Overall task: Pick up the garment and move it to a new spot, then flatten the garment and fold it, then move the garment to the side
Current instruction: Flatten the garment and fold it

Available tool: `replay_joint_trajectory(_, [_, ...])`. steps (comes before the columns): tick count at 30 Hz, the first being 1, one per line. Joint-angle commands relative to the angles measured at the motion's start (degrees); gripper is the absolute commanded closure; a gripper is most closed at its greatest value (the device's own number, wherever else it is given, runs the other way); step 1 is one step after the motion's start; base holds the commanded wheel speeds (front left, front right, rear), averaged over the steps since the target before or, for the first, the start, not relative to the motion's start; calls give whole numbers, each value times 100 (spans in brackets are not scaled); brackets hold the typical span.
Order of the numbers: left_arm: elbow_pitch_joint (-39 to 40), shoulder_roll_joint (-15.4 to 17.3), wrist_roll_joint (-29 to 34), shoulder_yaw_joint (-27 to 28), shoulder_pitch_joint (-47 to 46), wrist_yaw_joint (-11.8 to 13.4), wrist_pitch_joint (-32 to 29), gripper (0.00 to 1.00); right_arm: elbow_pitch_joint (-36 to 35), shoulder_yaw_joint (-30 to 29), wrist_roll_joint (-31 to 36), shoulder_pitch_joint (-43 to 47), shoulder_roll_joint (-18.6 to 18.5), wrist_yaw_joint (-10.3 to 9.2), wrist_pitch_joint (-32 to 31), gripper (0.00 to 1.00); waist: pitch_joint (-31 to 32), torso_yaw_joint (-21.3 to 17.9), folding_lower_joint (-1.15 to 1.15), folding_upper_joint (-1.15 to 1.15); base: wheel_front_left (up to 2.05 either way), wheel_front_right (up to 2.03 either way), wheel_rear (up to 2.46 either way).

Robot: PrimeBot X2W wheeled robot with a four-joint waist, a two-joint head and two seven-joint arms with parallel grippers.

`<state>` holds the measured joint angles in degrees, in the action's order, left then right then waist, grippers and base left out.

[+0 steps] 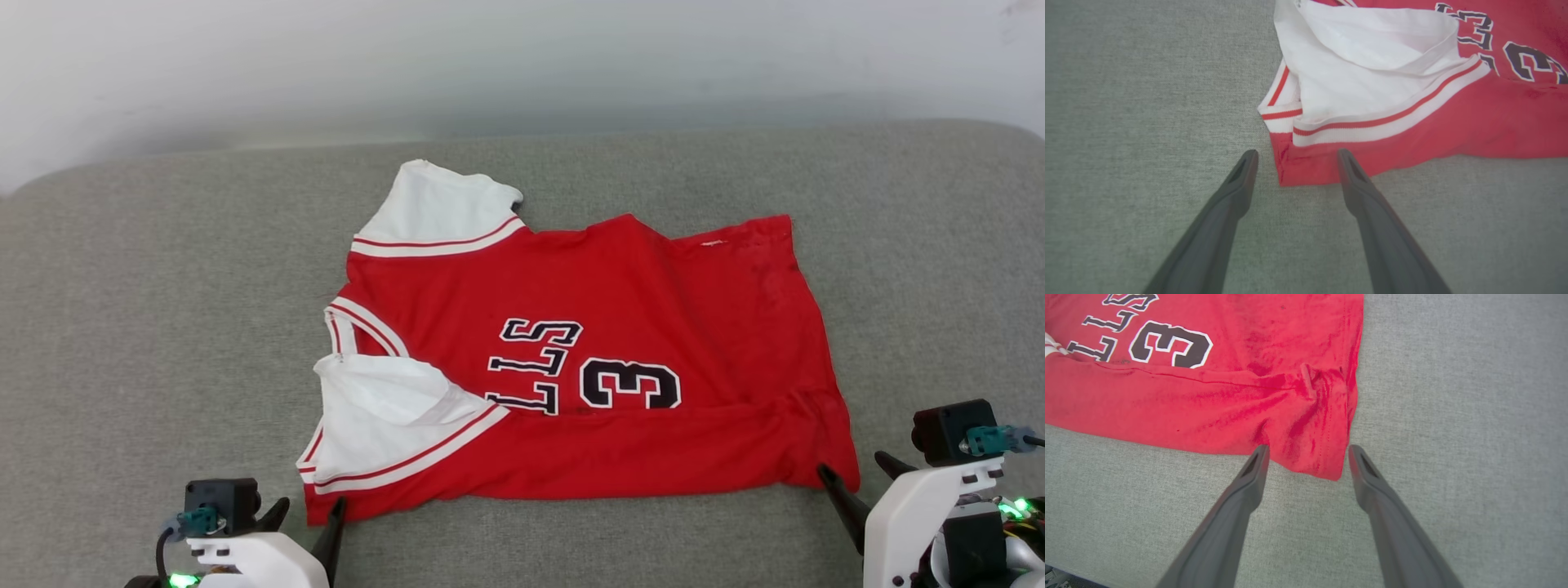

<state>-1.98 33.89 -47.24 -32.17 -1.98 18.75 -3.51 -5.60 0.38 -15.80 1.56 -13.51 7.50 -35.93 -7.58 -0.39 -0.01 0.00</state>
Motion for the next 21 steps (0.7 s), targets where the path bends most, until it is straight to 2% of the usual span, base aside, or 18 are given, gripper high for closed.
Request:
replay_joint_trajectory(1, [-44,67,11,12,-121,31,-70,0,-102,4,21,58,51,-2,-31,0,-115,-90,1,0,0,0,0])
replay_joint_trajectory(7, [-290,107,-100,6,-201,77,-376,0,-293,35,77,-60,71,-2,-36,0,-401,-261,1,0,0,0,0])
replay_joint_trajectory(10, [-446,98,-201,-84,-138,19,-597,0,-355,39,97,-103,80,-2,-14,0,-532,-318,1,0,0,0,0])
replay_joint_trajectory(11, [-497,86,-256,-143,-116,-30,-699,5,-375,34,104,-109,79,-2,-12,0,-566,-327,1,0,0,0,0])
replay_joint_trajectory(12, [-554,75,-289,-208,-92,-94,-787,66,-389,27,111,-120,77,-2,-10,0,-589,-330,1,0,0,0,0])
replay_joint_trajectory(13, [-608,56,-323,-278,-72,-152,-880,100,-405,26,111,-135,76,-2,3,0,-605,-332,1,0,0,0,0])
replay_joint_trajectory(16, [-667,-22,-371,-451,-40,-340,-1012,100,-426,-19,96,-126,76,-2,-4,0,-599,-289,1,0,0,0,0])
replay_joint_trajectory(21, [-647,-114,-385,-408,-100,-418,-782,100,-395,-73,191,-78,-23,-2,-126,0,-458,-144,1,0,0,0,0])
